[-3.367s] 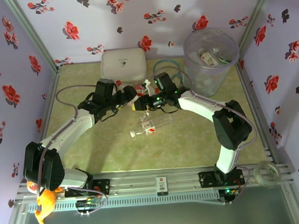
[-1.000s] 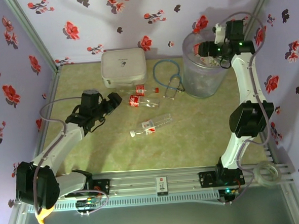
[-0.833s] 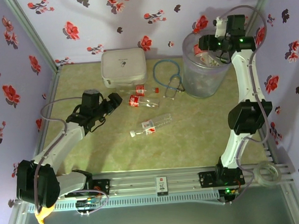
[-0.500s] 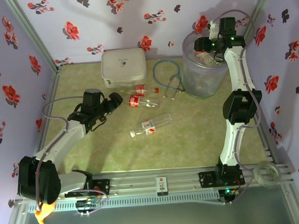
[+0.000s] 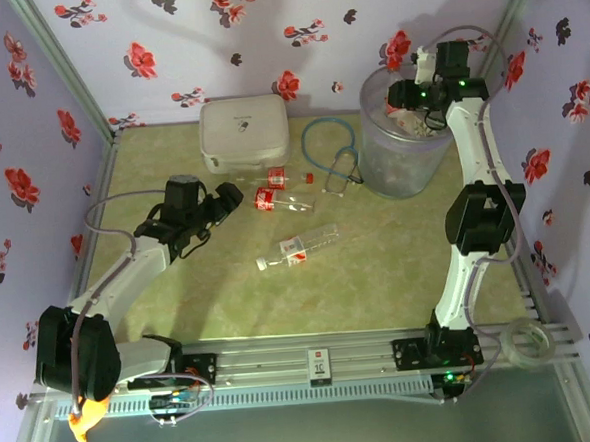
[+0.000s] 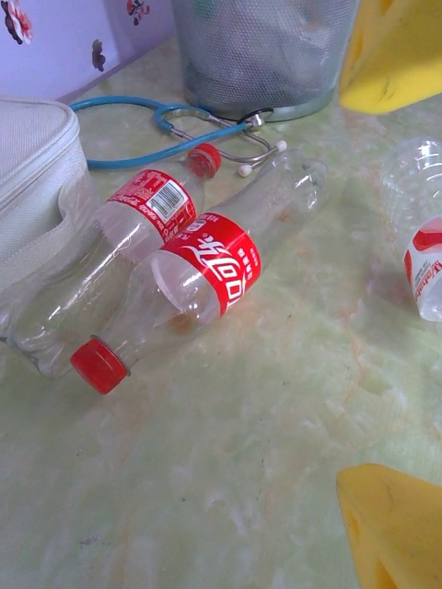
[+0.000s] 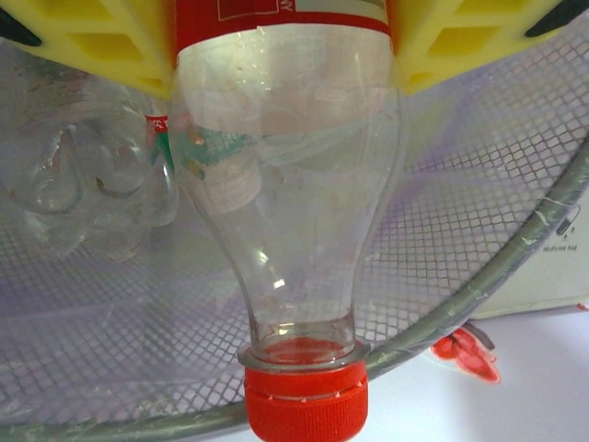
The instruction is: Put the plastic bottles in the bin
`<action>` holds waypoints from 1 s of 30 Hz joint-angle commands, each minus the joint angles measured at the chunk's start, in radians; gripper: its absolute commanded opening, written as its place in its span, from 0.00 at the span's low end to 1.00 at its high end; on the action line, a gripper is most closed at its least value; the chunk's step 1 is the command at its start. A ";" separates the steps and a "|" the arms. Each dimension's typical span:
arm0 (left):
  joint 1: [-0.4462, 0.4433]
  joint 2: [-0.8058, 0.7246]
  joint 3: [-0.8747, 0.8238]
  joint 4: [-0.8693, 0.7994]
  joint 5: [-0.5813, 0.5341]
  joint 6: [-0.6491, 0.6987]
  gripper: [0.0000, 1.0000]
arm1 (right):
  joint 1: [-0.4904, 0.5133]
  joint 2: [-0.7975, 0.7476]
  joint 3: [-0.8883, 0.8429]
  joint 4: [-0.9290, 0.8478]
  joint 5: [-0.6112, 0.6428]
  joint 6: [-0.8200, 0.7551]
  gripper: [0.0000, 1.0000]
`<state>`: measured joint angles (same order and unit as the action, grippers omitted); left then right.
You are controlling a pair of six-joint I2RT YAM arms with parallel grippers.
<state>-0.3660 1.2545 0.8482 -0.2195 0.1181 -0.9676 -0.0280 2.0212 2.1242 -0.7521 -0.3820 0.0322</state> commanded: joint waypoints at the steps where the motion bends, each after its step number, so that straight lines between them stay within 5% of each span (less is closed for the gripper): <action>1: 0.005 -0.009 0.020 0.022 0.016 0.010 0.98 | 0.005 -0.067 -0.010 -0.108 -0.031 -0.034 0.50; 12: 0.005 -0.015 0.009 0.029 0.017 0.005 0.98 | 0.012 -0.091 0.035 -0.265 -0.014 -0.134 0.49; 30: 0.005 -0.007 -0.004 0.045 0.020 0.002 0.98 | 0.027 -0.141 -0.311 -0.121 -0.118 -0.104 0.51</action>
<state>-0.3660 1.2545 0.8482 -0.1940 0.1249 -0.9680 -0.0196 1.8572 1.8797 -0.7647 -0.4637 -0.0826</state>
